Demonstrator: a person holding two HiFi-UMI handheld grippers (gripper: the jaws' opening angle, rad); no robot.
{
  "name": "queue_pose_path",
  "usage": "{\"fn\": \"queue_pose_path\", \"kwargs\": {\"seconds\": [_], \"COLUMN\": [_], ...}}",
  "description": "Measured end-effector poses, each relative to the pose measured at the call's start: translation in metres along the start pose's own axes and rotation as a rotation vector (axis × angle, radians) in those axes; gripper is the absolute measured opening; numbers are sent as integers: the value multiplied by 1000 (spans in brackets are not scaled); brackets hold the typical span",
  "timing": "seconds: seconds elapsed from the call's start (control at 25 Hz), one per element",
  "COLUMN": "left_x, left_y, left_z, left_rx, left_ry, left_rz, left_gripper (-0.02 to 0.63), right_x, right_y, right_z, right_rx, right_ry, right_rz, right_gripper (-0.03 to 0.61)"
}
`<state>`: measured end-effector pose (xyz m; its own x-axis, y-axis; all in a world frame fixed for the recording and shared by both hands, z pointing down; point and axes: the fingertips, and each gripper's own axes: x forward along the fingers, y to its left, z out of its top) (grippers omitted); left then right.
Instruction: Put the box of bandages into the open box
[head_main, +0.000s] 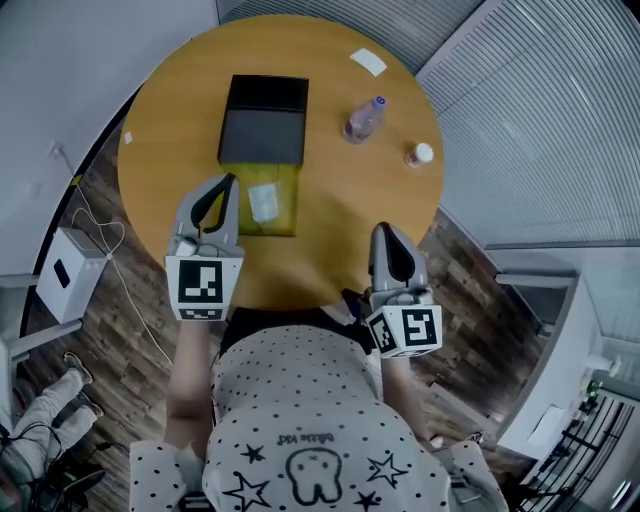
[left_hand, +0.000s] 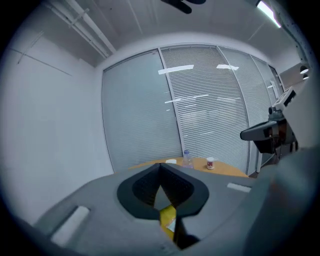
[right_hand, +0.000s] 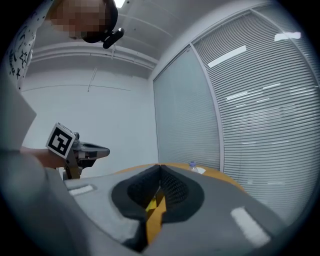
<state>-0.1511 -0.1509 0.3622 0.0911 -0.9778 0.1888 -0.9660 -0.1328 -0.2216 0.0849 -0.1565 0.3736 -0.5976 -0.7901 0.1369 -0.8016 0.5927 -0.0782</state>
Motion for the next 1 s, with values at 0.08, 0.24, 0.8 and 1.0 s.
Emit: {"fn": "queue_pose_path", "kwargs": {"seconds": [0.08, 0.24, 0.8, 1.0], "left_x": [-12, -33, -95, -101], "left_y": [-1, -6, -14, -20], "left_z": [13, 35, 54, 46], "left_rx": [-1, -34, -63, -69], "left_ry": [-40, -101, -155, -134], "left_rz": [28, 82, 230, 230], "left_gripper": [9, 9, 9, 9], "right_x": [-1, -1, -15, -22], "right_y": [-2, -8, -18, -19], "right_z": [2, 6, 34, 31], "right_rx": [-7, -18, -58, -60], "right_ry": [-8, -19, -63, -50], "right_rz": [15, 37, 83, 87], "right_gripper": [5, 5, 3, 5]}}
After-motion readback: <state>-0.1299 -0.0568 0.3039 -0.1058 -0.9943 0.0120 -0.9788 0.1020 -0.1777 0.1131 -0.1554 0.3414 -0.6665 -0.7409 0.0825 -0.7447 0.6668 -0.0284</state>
